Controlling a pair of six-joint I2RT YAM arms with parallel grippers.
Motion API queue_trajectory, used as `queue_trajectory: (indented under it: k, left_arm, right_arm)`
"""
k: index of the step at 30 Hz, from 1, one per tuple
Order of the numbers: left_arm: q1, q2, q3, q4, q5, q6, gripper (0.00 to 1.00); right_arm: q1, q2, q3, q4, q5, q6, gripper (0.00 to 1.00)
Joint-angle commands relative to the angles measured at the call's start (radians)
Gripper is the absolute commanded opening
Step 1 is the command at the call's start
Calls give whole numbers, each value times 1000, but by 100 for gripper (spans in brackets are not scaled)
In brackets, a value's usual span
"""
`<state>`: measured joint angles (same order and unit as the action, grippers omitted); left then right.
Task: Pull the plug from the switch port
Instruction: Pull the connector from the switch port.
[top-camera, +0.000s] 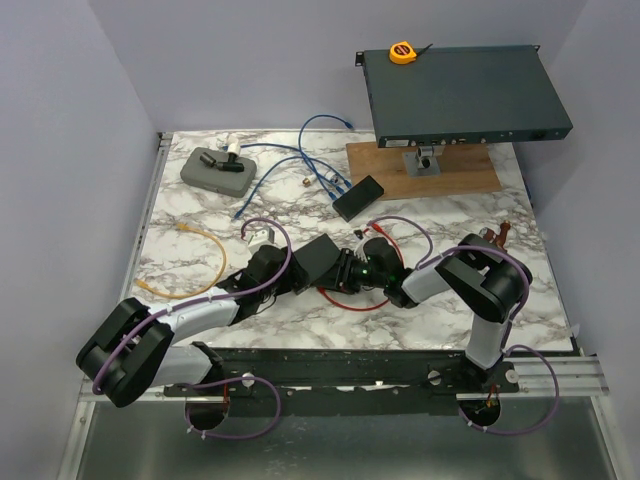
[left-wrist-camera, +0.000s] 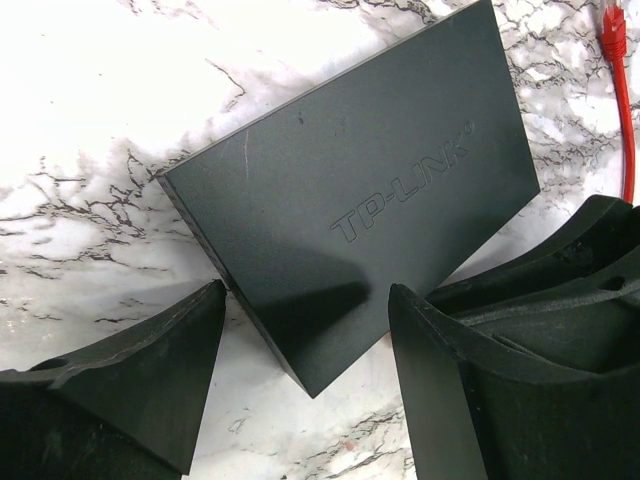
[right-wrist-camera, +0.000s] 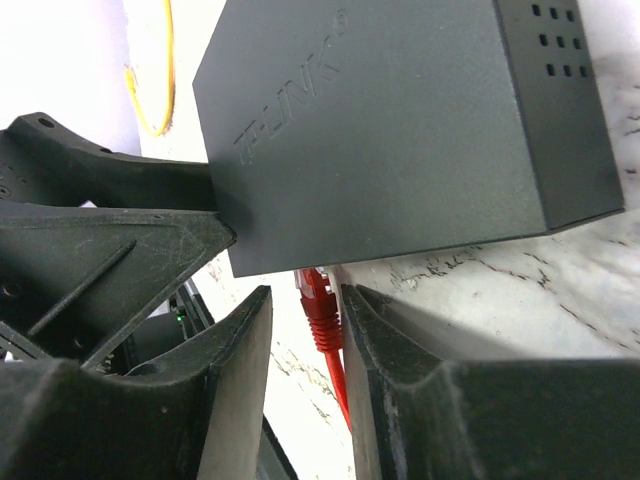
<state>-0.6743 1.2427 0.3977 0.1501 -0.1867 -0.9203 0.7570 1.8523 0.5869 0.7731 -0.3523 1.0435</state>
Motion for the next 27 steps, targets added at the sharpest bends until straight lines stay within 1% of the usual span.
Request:
queue_trajectory:
  k: [1, 4, 11, 16, 27]
  left_arm:
    - [2, 3, -20, 16, 18, 1, 65]
    - [2, 4, -20, 20, 20, 1, 65]
    - [2, 15, -19, 32, 26, -2, 65]
    - [0, 20, -23, 40, 33, -5, 64]
    - [-1, 17, -52, 78, 52, -5, 62]
  right_arm:
    - [-6, 20, -18, -71, 56, -35, 40]
    - [-5, 7, -12, -98, 70, -65, 41]
    - [-5, 17, -2, -106, 53, -85, 32]
    - [-5, 27, 3, -103, 46, -80, 30]
    - [-7, 70, 20, -86, 35, -28, 31]
